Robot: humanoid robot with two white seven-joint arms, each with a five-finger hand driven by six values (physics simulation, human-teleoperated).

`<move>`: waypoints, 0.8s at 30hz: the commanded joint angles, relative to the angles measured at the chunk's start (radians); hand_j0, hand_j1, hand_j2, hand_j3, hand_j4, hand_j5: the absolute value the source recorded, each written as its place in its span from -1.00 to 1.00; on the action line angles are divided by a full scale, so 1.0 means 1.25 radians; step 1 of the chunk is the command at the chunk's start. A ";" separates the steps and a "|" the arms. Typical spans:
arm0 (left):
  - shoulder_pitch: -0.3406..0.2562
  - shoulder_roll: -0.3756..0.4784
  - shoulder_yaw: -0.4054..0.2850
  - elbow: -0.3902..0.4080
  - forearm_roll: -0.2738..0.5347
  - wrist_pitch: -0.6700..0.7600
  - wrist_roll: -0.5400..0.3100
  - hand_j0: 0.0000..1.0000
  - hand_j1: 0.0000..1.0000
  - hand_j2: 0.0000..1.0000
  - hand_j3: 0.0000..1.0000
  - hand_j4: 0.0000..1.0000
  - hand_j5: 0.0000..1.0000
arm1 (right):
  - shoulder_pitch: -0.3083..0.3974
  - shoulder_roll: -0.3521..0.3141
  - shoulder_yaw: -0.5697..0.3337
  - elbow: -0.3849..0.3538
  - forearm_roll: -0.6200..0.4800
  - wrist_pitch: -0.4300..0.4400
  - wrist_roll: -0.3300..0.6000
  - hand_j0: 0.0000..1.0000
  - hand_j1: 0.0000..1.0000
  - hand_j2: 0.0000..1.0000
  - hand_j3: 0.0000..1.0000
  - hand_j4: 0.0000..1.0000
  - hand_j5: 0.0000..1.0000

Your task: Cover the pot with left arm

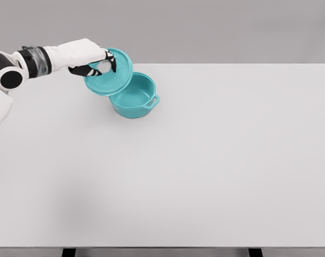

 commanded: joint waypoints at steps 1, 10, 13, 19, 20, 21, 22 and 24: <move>0.000 -0.008 -0.006 0.002 0.003 0.002 0.000 0.07 0.07 0.07 0.07 0.07 0.07 | 0.000 0.000 0.000 0.001 0.000 0.000 0.000 1.00 1.00 1.00 1.00 1.00 1.00; -0.002 -0.041 -0.029 0.012 0.002 0.002 0.000 0.08 0.08 0.08 0.08 0.08 0.08 | 0.000 0.000 0.000 0.000 0.000 0.000 0.000 1.00 1.00 1.00 1.00 1.00 1.00; -0.012 -0.052 -0.036 0.022 0.001 0.002 0.000 0.07 0.07 0.07 0.07 0.07 0.07 | 0.000 0.000 0.000 0.000 0.000 0.000 0.000 1.00 1.00 1.00 1.00 1.00 1.00; -0.016 -0.068 -0.044 0.034 0.001 0.002 0.000 0.08 0.08 0.08 0.08 0.08 0.08 | 0.000 0.000 0.000 0.000 0.000 0.000 0.000 1.00 1.00 1.00 1.00 1.00 1.00; -0.016 -0.068 -0.044 0.034 0.001 0.002 0.000 0.08 0.08 0.08 0.08 0.08 0.08 | 0.000 0.000 0.000 0.000 0.000 0.000 0.000 1.00 1.00 1.00 1.00 1.00 1.00; -0.016 -0.069 -0.044 0.040 0.001 0.002 0.000 0.08 0.08 0.08 0.08 0.08 0.08 | 0.000 0.000 0.000 0.001 0.000 0.000 0.000 1.00 1.00 1.00 1.00 1.00 1.00; -0.016 -0.073 -0.045 0.055 0.001 0.002 0.000 0.08 0.08 0.08 0.08 0.08 0.08 | 0.000 0.000 0.000 0.000 0.000 0.000 0.000 1.00 1.00 1.00 1.00 1.00 1.00; -0.020 -0.079 -0.046 0.060 -0.005 0.002 0.000 0.08 0.08 0.08 0.08 0.08 0.08 | 0.000 0.000 0.000 0.000 0.000 0.000 0.000 1.00 1.00 1.00 1.00 1.00 1.00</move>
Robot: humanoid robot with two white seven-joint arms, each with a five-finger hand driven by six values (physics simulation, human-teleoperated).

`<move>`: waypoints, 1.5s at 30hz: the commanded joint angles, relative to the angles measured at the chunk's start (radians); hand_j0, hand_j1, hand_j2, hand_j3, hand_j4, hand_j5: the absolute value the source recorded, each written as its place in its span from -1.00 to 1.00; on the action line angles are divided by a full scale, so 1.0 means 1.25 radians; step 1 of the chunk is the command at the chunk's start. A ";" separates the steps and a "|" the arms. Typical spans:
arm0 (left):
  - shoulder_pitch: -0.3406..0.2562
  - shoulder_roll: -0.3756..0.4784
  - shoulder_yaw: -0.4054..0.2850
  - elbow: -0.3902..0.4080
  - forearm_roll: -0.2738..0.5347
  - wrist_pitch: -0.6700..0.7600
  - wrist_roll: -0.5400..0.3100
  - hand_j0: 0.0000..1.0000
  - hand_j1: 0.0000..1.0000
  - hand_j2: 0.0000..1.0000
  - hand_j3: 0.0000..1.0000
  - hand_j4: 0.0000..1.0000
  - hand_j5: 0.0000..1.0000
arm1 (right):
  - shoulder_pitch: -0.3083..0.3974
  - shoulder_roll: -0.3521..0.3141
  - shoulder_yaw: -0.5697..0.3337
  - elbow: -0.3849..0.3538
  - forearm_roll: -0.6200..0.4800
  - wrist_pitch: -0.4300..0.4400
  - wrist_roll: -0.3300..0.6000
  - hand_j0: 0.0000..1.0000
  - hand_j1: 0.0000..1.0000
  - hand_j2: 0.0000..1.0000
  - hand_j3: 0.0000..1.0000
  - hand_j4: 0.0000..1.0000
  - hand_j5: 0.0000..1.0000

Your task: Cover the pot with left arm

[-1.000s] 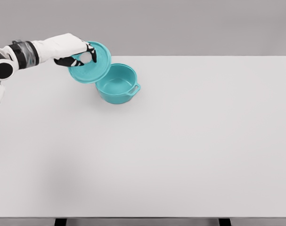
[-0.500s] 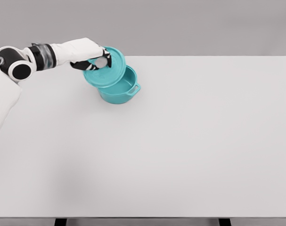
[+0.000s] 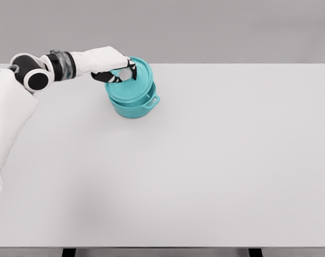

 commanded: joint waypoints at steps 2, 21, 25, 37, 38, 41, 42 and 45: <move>0.000 -0.007 0.000 0.009 0.000 0.002 0.000 0.08 0.08 0.08 0.08 0.08 0.08 | 0.000 0.000 0.000 0.001 0.000 0.000 0.000 1.00 1.00 1.00 1.00 1.00 1.00; -0.001 -0.013 -0.010 0.026 -0.001 0.002 0.000 0.18 0.18 0.18 0.18 0.18 0.18 | 0.000 0.000 0.000 0.000 0.000 0.000 0.000 1.00 1.00 1.00 1.00 1.00 1.00; -0.001 -0.013 -0.010 0.024 0.000 0.002 0.000 0.34 0.34 0.34 0.34 0.34 0.34 | 0.000 0.000 0.000 0.000 0.000 0.000 0.000 1.00 1.00 1.00 1.00 1.00 1.00; 0.000 -0.012 -0.010 0.019 0.001 0.002 0.000 0.56 0.56 0.56 0.56 0.56 0.56 | 0.000 0.000 0.000 0.001 0.000 0.000 0.000 1.00 1.00 1.00 1.00 1.00 1.00; 0.000 -0.012 -0.010 0.018 0.001 0.002 0.000 0.59 0.59 0.59 0.59 0.59 0.59 | 0.000 0.000 0.000 0.001 0.000 0.000 0.000 1.00 1.00 1.00 1.00 1.00 1.00; 0.000 -0.012 -0.010 0.018 0.002 0.002 0.000 0.65 0.65 0.65 0.65 0.65 0.65 | 0.000 0.000 0.000 0.001 0.000 0.000 0.000 1.00 1.00 1.00 1.00 1.00 1.00; 0.000 -0.012 -0.010 0.016 0.002 0.002 0.000 0.68 0.68 0.68 0.68 0.68 0.68 | 0.000 0.000 0.000 0.001 0.000 0.000 0.000 1.00 1.00 1.00 1.00 1.00 1.00; 0.000 -0.012 -0.010 0.016 0.002 0.002 0.000 0.70 0.70 0.70 0.70 0.70 0.70 | 0.000 0.000 0.000 0.000 0.000 0.000 0.000 1.00 1.00 1.00 1.00 1.00 1.00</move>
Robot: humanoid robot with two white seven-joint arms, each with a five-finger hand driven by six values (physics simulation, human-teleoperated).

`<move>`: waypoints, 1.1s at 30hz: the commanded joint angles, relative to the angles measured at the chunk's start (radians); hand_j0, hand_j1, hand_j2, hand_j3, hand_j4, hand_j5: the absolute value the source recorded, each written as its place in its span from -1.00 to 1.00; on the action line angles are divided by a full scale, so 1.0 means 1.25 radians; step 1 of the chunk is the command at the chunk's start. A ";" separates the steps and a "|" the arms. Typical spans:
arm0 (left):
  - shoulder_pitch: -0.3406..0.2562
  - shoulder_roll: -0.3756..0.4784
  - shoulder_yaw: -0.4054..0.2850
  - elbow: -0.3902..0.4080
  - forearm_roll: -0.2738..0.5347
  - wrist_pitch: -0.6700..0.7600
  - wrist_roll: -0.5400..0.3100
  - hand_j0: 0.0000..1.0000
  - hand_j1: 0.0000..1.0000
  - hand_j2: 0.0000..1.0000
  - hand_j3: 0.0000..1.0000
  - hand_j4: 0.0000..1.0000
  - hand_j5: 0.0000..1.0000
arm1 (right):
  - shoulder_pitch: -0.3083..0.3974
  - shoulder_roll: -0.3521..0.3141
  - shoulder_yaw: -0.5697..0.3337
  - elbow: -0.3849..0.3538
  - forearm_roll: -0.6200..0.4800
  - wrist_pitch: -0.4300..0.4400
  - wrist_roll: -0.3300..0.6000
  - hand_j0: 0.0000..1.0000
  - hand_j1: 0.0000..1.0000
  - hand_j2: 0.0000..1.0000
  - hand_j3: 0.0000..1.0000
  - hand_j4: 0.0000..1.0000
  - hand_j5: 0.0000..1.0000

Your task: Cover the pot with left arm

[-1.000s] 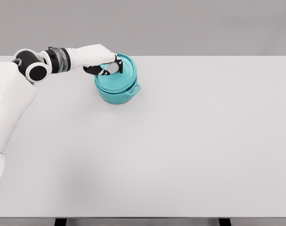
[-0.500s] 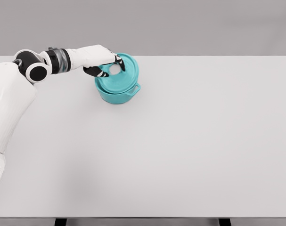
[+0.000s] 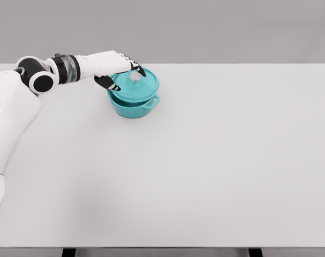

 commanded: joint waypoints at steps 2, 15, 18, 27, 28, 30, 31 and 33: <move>0.000 0.000 0.001 -0.001 0.005 0.002 0.000 0.73 0.73 0.73 0.73 0.73 0.73 | 0.000 0.000 0.000 0.000 0.000 0.000 0.000 1.00 1.00 1.00 1.00 1.00 1.00; -0.001 0.006 0.005 -0.069 0.015 0.002 0.000 1.00 1.00 1.00 1.00 1.00 1.00 | 0.000 0.000 0.000 0.000 0.000 0.000 0.000 1.00 1.00 1.00 1.00 1.00 1.00; 0.000 0.013 0.006 -0.104 0.015 0.002 0.000 1.00 1.00 1.00 1.00 1.00 1.00 | 0.000 0.000 0.000 0.000 0.000 0.000 0.000 1.00 1.00 1.00 1.00 1.00 1.00; 0.082 0.194 0.016 -0.271 0.136 0.002 0.000 1.00 1.00 1.00 1.00 1.00 1.00 | 0.000 0.000 0.000 0.000 0.000 0.000 0.000 1.00 1.00 1.00 1.00 1.00 1.00; 0.116 0.236 0.039 -0.309 0.180 0.002 0.000 1.00 1.00 1.00 1.00 1.00 1.00 | 0.000 0.000 0.000 0.000 0.000 0.000 0.000 1.00 1.00 1.00 1.00 1.00 1.00; 0.211 0.311 0.121 -0.379 0.248 0.002 0.000 1.00 1.00 1.00 1.00 1.00 1.00 | 0.000 0.000 0.000 0.001 0.000 0.000 0.000 1.00 1.00 1.00 1.00 1.00 1.00; 0.244 0.330 0.158 -0.398 0.264 0.002 0.000 1.00 1.00 1.00 1.00 1.00 1.00 | 0.000 0.000 0.000 0.001 0.000 0.000 0.000 1.00 1.00 1.00 1.00 1.00 1.00; 0.307 0.365 0.215 -0.429 0.309 0.002 0.000 1.00 1.00 1.00 1.00 1.00 1.00 | 0.000 0.000 0.000 0.001 0.000 0.000 0.000 1.00 1.00 1.00 1.00 1.00 1.00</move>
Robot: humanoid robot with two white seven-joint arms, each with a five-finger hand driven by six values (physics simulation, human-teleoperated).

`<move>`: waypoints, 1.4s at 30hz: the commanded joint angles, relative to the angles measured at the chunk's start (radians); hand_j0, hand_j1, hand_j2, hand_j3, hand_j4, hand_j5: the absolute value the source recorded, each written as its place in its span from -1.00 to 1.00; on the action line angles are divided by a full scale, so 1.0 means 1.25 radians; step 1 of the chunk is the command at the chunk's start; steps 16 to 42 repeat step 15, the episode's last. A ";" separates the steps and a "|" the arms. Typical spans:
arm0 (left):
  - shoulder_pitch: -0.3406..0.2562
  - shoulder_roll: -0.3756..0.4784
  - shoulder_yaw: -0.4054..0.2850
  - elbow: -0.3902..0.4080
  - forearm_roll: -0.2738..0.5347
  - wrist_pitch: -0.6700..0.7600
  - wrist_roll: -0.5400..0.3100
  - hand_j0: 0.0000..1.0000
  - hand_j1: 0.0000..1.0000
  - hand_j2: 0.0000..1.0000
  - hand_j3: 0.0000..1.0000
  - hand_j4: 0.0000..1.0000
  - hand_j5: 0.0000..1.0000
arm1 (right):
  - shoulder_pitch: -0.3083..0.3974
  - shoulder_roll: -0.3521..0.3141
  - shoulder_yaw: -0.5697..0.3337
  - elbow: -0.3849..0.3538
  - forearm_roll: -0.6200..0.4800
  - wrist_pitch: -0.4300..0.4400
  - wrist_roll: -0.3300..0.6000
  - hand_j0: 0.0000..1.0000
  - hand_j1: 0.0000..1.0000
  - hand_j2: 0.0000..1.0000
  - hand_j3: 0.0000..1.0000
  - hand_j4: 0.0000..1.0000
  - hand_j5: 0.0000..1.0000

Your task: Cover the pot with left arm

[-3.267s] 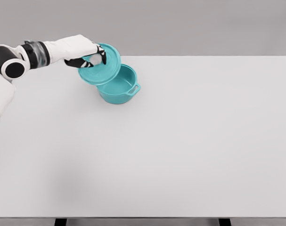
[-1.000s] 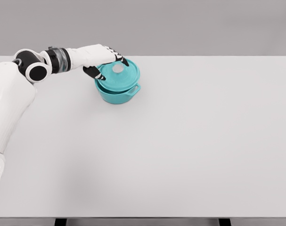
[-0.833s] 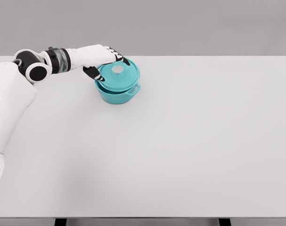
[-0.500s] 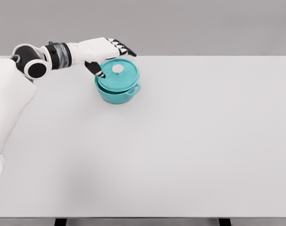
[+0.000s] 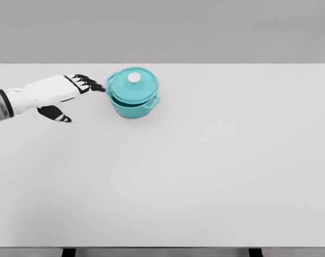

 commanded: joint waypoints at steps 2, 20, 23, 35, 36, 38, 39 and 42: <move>0.017 0.059 0.093 -0.043 0.070 0.004 0.001 1.00 1.00 1.00 1.00 1.00 1.00 | 0.000 0.000 0.000 -0.001 0.000 0.000 0.000 1.00 1.00 1.00 1.00 1.00 1.00; 0.044 0.069 0.112 -0.028 0.070 0.004 0.001 1.00 1.00 1.00 1.00 1.00 1.00 | 0.000 0.000 0.000 0.001 0.000 0.000 0.000 1.00 1.00 1.00 1.00 1.00 1.00; 0.044 0.069 0.112 -0.028 0.070 0.004 0.001 1.00 1.00 1.00 1.00 1.00 1.00 | 0.000 0.000 0.000 0.001 0.000 0.000 0.000 1.00 1.00 1.00 1.00 1.00 1.00; 0.044 0.069 0.112 -0.028 0.070 0.004 0.001 1.00 1.00 1.00 1.00 1.00 1.00 | 0.000 0.000 0.000 0.001 0.000 0.000 0.000 1.00 1.00 1.00 1.00 1.00 1.00; 0.044 0.069 0.112 -0.028 0.070 0.004 0.001 1.00 1.00 1.00 1.00 1.00 1.00 | 0.000 0.000 0.000 0.001 0.000 0.000 0.000 1.00 1.00 1.00 1.00 1.00 1.00; 0.044 0.069 0.112 -0.028 0.070 0.004 0.001 1.00 1.00 1.00 1.00 1.00 1.00 | 0.000 0.000 0.000 0.001 0.000 0.000 0.000 1.00 1.00 1.00 1.00 1.00 1.00; 0.044 0.069 0.112 -0.028 0.070 0.004 0.001 1.00 1.00 1.00 1.00 1.00 1.00 | 0.000 0.000 0.000 0.001 0.000 0.000 0.000 1.00 1.00 1.00 1.00 1.00 1.00; 0.044 0.069 0.112 -0.028 0.070 0.004 0.001 1.00 1.00 1.00 1.00 1.00 1.00 | 0.000 0.000 0.000 0.001 0.000 0.000 0.000 1.00 1.00 1.00 1.00 1.00 1.00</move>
